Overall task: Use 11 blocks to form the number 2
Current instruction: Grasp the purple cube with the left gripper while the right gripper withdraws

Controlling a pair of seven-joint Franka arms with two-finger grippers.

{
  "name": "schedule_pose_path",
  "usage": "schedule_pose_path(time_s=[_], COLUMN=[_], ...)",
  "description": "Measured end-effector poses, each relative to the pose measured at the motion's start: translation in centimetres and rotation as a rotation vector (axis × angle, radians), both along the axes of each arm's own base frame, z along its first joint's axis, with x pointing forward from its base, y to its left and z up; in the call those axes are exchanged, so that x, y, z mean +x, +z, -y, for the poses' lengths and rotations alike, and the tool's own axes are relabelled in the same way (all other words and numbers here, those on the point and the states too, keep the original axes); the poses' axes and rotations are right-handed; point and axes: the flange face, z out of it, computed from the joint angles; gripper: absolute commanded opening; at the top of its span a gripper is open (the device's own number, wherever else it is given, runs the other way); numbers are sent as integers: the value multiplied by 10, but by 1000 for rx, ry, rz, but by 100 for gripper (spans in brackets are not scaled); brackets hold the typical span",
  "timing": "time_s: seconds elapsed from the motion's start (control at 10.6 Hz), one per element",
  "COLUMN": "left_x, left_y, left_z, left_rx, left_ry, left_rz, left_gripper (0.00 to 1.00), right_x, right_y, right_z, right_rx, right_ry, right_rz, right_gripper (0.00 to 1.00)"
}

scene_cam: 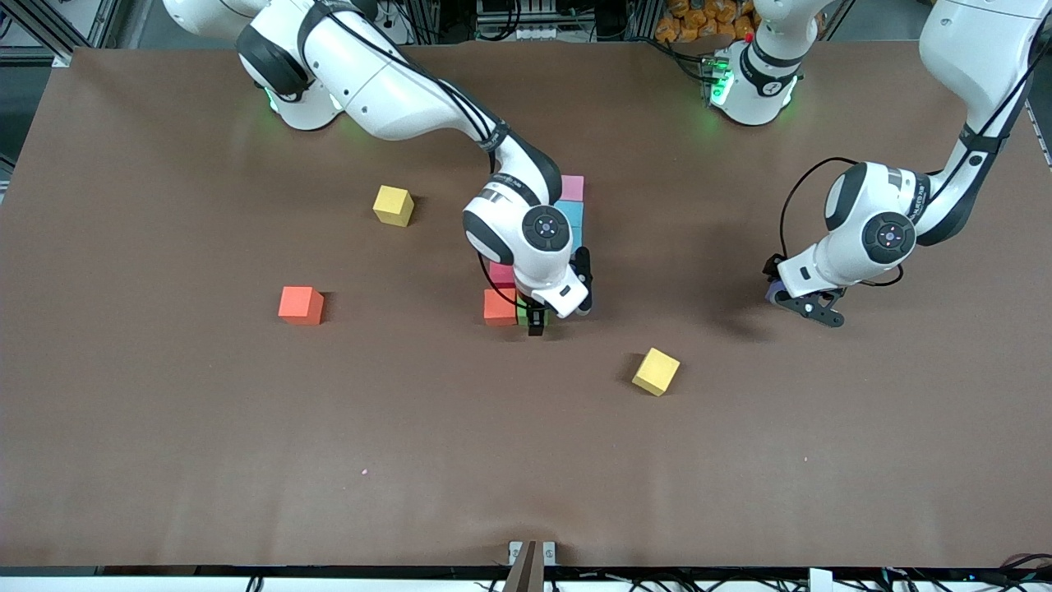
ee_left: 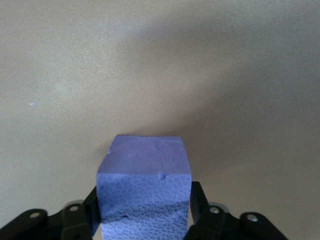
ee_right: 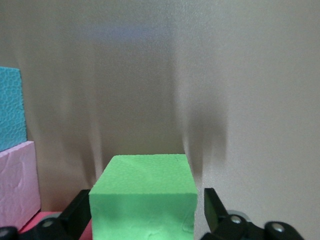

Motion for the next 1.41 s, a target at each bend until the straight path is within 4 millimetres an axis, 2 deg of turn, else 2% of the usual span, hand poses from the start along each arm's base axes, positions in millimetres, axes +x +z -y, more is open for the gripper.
schedule_pose_path(time_s=[0.28, 0.56, 0.75, 0.94, 1.04, 1.22, 1.41], left_x=[2, 21, 34, 46, 53, 61, 60], left_y=[1, 22, 45, 74, 92, 115, 125], left_z=[0, 8, 34, 74, 93, 124, 157], left_rx=[6, -4, -15, -23, -23, -28, -37], left_ry=[-12, -89, -141, -204, -231, -277, -331], left_rz=[7, 57, 108, 135, 146, 177, 200], left_gripper=[62, 61, 61, 61, 61, 60, 57], right_x=[1, 0, 1, 14, 28, 73, 122], right_y=[11, 37, 55, 75, 88, 115, 147], right_z=[-3, -2, 0, 13, 29, 80, 151], right_rx=[12, -1, -5, -11, -9, 15, 40], right_ry=[0, -2, -9, -41, -72, -168, -287], right_rz=[10, 5, 7, 12, 18, 38, 62], right_gripper=[100, 100, 100, 100, 100, 100, 100])
